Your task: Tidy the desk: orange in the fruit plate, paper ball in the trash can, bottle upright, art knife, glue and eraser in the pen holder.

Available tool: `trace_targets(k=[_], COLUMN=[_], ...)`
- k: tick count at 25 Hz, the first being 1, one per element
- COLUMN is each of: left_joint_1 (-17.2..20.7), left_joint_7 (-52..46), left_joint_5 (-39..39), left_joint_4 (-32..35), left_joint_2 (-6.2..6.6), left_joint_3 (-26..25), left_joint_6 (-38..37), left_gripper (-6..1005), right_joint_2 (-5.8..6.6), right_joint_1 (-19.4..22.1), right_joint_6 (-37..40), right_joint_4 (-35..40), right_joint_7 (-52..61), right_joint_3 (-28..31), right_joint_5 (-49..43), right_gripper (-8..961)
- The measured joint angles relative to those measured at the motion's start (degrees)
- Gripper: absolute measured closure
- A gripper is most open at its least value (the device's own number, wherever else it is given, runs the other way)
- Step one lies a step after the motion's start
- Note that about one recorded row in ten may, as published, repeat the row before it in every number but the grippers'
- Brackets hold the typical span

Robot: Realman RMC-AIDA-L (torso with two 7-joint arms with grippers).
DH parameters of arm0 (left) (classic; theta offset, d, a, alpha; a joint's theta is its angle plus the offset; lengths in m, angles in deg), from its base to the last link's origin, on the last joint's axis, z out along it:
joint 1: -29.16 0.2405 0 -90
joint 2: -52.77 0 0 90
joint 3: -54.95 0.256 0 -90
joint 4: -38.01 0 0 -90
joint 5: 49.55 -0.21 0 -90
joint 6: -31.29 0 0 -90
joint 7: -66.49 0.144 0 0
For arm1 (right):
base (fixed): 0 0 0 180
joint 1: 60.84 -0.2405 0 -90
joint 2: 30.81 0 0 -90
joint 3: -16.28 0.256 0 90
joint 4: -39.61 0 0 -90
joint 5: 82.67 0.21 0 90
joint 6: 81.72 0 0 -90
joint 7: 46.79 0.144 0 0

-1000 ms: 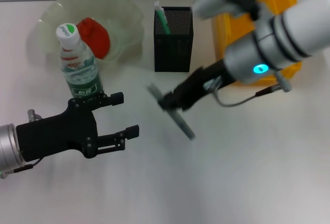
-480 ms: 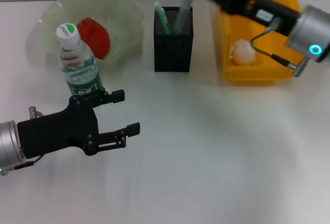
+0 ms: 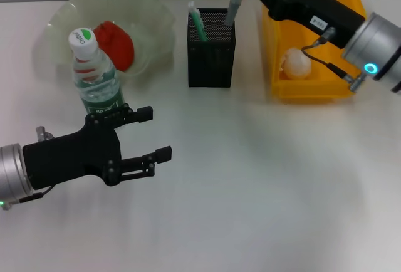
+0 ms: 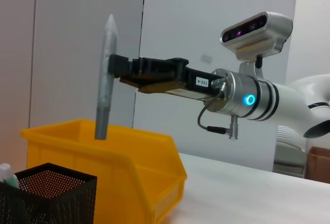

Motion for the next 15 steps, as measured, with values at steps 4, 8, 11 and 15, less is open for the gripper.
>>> trace_targets(k=[4,8,11,15], left_joint_1=[-0.1,-0.3,-0.5,-0.7], left_joint_7=[0.0,0.0,0.0,0.0], left_joint_5=[0.0,-0.1,-0.1,-0.2], left_joint_4=[0.0,0.0,0.0,0.0], left_joint_2=[-0.01,-0.01,-0.01,-0.01], left_joint_3=[0.0,-0.1,-0.1,-0.2], left_joint_6=[0.0,0.1,0.3,0.3], left_gripper=[180,180,180,180], right_joint_2=[-0.12,-0.18,-0.19,-0.19], right_joint_1=[-2.1,-3.6,-5.1,-6.5], right_joint_6=[-3.0,-4.6,-6.4,-10.5], right_joint_4=[-1.4,-2.7,-4.0,-4.2], right_joint_7=[-5.2,-7.5,-9.6,-11.1], right_joint_3=[-0.7,-0.8,-1.5,-5.5], right_joint_5=[0.3,0.3,0.1,0.1], right_gripper=[821,822,823,823])
